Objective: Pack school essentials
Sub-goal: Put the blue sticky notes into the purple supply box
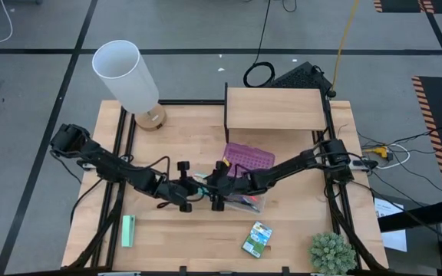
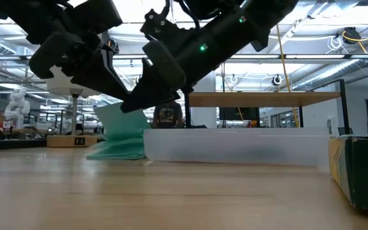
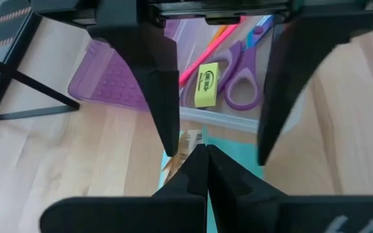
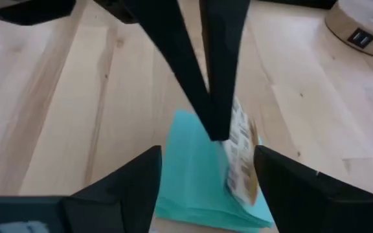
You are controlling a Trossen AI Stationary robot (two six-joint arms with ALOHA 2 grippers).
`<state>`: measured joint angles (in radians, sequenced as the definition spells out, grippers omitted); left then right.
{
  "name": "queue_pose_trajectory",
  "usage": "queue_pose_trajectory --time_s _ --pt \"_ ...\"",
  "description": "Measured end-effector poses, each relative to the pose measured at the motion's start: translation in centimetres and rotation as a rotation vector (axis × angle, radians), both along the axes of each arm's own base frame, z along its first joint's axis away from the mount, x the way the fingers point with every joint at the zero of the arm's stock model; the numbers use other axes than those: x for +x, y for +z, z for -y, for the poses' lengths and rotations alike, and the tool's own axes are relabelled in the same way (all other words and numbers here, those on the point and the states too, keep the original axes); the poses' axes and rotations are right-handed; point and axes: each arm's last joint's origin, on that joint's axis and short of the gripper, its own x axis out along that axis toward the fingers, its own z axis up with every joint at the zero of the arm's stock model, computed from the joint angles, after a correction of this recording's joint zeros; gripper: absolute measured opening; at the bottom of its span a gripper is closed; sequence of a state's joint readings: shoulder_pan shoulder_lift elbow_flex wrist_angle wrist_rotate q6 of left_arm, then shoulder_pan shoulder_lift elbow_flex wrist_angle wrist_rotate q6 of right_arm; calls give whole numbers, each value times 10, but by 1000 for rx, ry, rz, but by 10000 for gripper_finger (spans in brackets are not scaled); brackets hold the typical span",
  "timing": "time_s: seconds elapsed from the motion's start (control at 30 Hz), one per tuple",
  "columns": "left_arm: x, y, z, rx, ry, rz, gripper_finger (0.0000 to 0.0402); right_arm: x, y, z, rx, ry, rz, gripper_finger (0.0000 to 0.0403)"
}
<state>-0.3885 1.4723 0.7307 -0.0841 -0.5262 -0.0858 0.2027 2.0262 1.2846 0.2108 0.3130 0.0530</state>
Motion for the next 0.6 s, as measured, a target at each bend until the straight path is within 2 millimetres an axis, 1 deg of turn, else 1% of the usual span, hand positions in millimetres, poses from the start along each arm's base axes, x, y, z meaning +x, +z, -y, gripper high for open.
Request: queue_pose_trajectory --time_s 0.07,0.13,0.3,0.4,0.5,0.6 --pt "0 0 0 2 -2 -1 1 0 0 0 -9 5 1 220" --pt "0 0 0 6 -5 -3 1 0 0 0 -13 8 0 192" --pt "0 0 0 7 -6 -4 1 1 1 0 -27 19 5 105" --pt "0 0 0 6 -7 -4 1 1 1 0 -31 21 4 60" --pt "0 0 0 5 -7 -3 2 1 1 0 -40 28 2 29" --pt "0 0 1 -6 -6 6 3 1 1 0 -49 34 1 11"
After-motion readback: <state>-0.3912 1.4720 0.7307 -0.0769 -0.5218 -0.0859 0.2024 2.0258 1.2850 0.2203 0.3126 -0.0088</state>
